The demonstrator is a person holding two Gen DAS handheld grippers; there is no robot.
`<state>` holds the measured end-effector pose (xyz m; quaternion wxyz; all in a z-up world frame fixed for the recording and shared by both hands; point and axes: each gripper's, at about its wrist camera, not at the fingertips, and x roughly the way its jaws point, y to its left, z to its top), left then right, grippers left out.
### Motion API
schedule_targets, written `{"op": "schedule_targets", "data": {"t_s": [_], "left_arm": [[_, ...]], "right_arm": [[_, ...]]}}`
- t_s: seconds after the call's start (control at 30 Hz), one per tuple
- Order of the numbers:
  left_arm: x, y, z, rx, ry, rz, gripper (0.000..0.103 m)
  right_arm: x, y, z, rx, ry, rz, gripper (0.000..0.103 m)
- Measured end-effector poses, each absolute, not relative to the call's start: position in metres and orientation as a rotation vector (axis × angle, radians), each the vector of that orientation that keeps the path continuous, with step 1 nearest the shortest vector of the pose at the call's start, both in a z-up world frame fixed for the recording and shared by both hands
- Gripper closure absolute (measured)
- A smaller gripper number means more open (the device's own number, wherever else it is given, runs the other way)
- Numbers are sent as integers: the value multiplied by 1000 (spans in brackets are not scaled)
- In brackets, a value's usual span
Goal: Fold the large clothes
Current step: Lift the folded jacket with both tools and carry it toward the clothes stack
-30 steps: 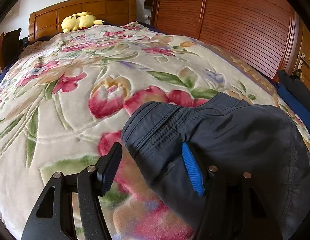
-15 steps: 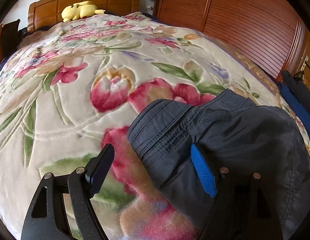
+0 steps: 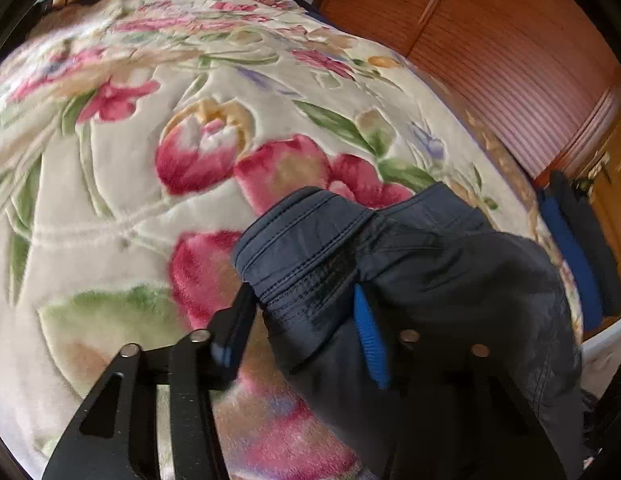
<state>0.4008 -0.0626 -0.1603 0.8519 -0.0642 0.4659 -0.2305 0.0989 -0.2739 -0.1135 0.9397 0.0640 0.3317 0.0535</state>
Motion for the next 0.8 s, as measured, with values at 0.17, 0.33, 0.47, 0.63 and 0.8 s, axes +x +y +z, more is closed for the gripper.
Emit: {"op": "schedule_targets", "data": {"t_s": [0.17,0.33,0.47,0.63,0.8], "left_arm": [[387,-74,-138,-49,944,-412,75],[368,-85,-99,30,865,-356,82],[348,-107,-60,84,785,-357,86],[331,-139,-19,125,707,-370,87],[321,-191,30,140,605,-408,88]], "right_arm": [[91,-279,-113,150,628,154,93],[78,-286,-96,128,530,181,95],[75,-292,-76,89,459,201,96],[69,-315,-52,24,367,167,97],[55,-358,-17,-36,273,97,97]]}}
